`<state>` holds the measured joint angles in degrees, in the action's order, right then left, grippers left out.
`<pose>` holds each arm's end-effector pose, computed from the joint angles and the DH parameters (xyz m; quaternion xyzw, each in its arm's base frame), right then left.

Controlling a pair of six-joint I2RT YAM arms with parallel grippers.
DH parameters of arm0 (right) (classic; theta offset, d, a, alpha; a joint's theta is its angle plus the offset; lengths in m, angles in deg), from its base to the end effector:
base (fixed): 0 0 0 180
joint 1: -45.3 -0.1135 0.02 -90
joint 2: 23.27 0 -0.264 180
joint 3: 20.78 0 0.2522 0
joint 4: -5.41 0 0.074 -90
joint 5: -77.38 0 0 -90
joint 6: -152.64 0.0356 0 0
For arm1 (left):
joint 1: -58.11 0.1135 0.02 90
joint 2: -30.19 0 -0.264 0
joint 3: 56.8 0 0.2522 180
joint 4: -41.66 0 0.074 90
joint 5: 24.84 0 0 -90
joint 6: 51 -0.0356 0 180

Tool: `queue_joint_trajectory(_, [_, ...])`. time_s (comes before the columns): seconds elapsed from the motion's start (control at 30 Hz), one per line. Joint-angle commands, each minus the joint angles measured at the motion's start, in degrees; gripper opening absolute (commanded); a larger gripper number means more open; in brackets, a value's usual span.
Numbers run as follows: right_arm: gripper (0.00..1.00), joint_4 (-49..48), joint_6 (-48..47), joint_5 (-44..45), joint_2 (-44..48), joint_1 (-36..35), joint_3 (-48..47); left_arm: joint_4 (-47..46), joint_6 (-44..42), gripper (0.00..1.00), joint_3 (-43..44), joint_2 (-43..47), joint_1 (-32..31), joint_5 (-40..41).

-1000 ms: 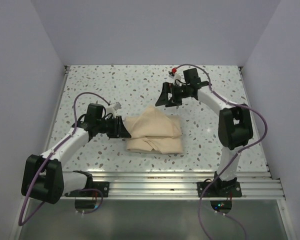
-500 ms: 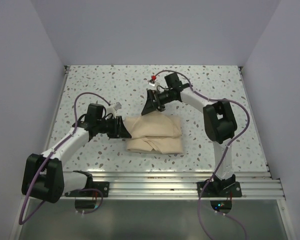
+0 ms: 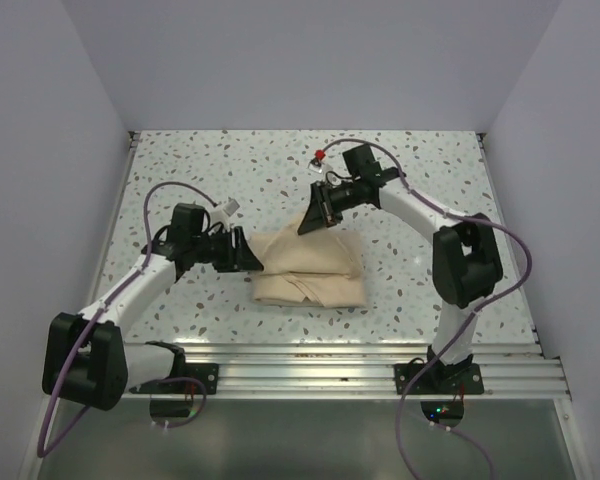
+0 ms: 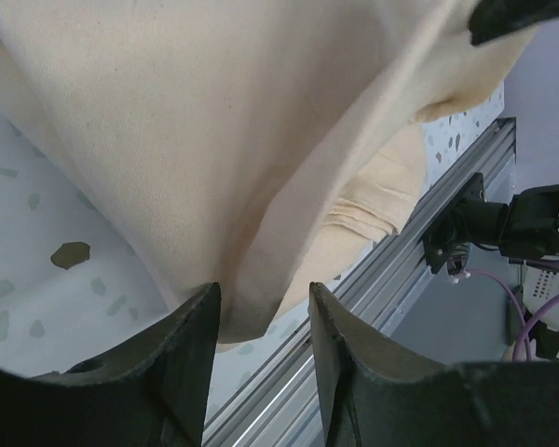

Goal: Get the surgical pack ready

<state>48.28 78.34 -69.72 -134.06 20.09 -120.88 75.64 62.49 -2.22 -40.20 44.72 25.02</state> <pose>0.3645 0.2046 0.2384 -0.2181 0.8191 0.5213 0.0987 0.2276 -0.0778 0.2162 0.0399 0.8890 -0.4078 0.2044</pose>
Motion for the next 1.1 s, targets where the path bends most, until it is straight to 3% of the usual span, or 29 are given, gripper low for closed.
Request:
queue_joint_trajectory(0.0, [0.20,5.51,-0.76,1.03,8.29,-1.24,3.28,-2.30,2.52,0.48,3.12,3.68,1.61,3.13])
queue_joint_trajectory(0.17, [0.19,6.32,-0.24,2.60,16.02,-4.31,11.98,-2.57,5.17,0.53,4.53,8.95,2.49,5.68])
queue_joint_trajectory(0.4, [0.21,6.84,-1.90,4.72,23.76,-8.88,24.10,2.10,6.57,0.52,5.41,14.84,2.84,12.63])
queue_joint_trajectory(0.53, [0.35,5.62,-1.91,5.41,27.63,-11.61,33.77,2.53,8.06,0.48,6.55,13.88,2.93,12.81])
queue_joint_trajectory(0.57, [0.44,4.74,-0.08,6.29,28.59,-12.40,35.18,2.71,8.24,0.48,6.90,13.44,2.93,12.89])
queue_joint_trajectory(0.67, [0.57,5.17,2.13,7.35,28.96,-14.43,39.05,4.64,8.33,0.48,8.83,10.98,2.93,13.68])
queue_joint_trajectory(0.87, [0.65,11.14,5.03,17.88,39.22,-13.21,39.07,9.39,7.02,0.48,13.66,2.81,2.93,11.41])
queue_joint_trajectory(0.97, [0.66,14.03,8.37,22.99,41.87,-9.00,35.73,8.34,5.96,0.49,15.51,-0.44,2.93,9.39])
queue_joint_trajectory(1.07, [0.49,14.22,11.36,24.39,42.84,-2.94,34.05,7.90,4.73,0.48,16.92,-3.95,2.75,8.42])
